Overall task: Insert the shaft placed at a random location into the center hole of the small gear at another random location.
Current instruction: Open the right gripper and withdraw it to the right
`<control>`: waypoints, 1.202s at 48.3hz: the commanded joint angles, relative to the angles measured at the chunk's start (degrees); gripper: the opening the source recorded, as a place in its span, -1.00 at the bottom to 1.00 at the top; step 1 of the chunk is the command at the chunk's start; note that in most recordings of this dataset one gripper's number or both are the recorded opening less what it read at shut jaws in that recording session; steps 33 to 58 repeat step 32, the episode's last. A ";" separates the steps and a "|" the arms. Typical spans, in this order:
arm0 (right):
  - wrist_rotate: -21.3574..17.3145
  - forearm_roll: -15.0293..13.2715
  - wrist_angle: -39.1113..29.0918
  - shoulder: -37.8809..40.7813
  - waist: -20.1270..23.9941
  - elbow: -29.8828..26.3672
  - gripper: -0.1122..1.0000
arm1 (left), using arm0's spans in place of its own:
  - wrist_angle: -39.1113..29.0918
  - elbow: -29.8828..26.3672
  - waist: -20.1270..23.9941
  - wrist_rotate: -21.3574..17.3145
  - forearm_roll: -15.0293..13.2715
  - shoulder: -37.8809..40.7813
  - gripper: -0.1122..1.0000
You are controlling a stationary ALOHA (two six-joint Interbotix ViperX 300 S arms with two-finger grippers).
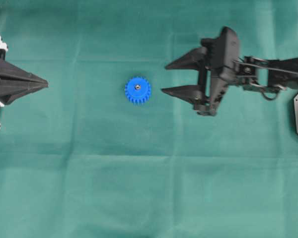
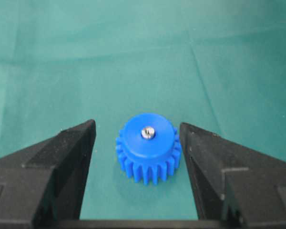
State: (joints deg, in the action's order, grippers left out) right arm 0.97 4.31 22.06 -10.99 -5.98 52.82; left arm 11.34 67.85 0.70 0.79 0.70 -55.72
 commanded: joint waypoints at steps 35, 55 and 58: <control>0.26 0.00 0.44 -7.82 0.44 4.66 0.46 | 0.26 -1.14 0.00 0.09 0.18 0.44 -0.80; 0.26 0.00 0.44 -7.82 0.44 4.66 0.46 | 0.26 -1.14 0.00 0.09 0.18 0.44 -0.80; 0.26 0.00 0.44 -7.82 0.44 4.66 0.46 | 0.26 -1.14 0.00 0.09 0.18 0.44 -0.80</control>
